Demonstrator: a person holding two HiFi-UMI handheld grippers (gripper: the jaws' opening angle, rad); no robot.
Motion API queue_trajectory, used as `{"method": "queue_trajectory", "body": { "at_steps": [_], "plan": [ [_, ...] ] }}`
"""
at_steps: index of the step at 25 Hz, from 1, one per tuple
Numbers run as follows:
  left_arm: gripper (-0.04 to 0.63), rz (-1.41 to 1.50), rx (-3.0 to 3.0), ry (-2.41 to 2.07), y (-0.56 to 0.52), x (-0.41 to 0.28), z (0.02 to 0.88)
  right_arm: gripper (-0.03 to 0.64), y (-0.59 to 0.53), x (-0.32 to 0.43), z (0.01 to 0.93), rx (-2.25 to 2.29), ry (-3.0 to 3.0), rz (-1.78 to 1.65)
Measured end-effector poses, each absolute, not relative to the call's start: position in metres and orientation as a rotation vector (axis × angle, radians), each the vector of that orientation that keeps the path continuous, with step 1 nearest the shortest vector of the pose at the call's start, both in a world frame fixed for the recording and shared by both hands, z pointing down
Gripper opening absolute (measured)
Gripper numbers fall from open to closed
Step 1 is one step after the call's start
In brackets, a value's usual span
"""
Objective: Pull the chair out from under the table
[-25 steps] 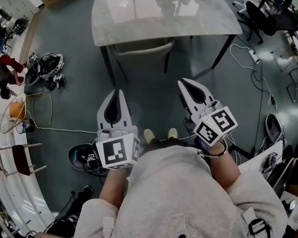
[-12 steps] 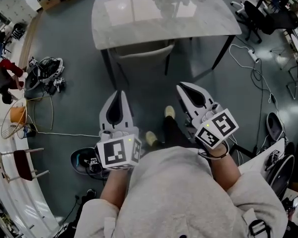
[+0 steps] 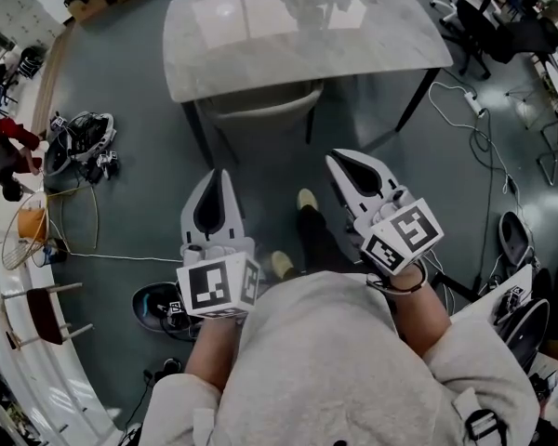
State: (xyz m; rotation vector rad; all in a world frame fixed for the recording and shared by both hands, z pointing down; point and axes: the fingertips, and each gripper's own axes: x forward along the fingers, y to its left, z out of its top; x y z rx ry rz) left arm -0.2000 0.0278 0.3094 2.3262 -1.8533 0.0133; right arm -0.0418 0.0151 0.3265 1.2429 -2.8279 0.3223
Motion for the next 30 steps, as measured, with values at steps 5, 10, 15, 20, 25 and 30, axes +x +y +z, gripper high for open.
{"method": "queue_trajectory", "body": {
  "at_steps": [5,10,15,20,25,30],
  "plan": [
    [0.015,0.026,2.324,-1.863,-0.003,-0.191,0.313,0.028,-0.018,-0.034,0.332,1.232,-2.809,0.276],
    [0.015,0.04,2.313,-1.854,-0.038,-0.184,0.32,0.028,-0.053,-0.027,0.339,1.227,-2.793,0.261],
    [0.015,0.061,2.307,-1.838,-0.075,-0.175,0.329,0.028,-0.091,-0.019,0.349,1.213,-2.772,0.247],
    [0.015,0.083,2.28,-1.848,-0.116,-0.169,0.336,0.028,-0.133,-0.009,0.358,1.198,-2.757,0.26],
    [0.015,0.111,2.246,-1.877,-0.154,-0.169,0.336,0.028,-0.175,-0.003,0.357,1.169,-2.764,0.276],
    [0.015,0.115,2.217,-1.893,-0.191,-0.163,0.334,0.028,-0.216,0.001,0.357,1.12,-2.768,0.269]
  ]
}}
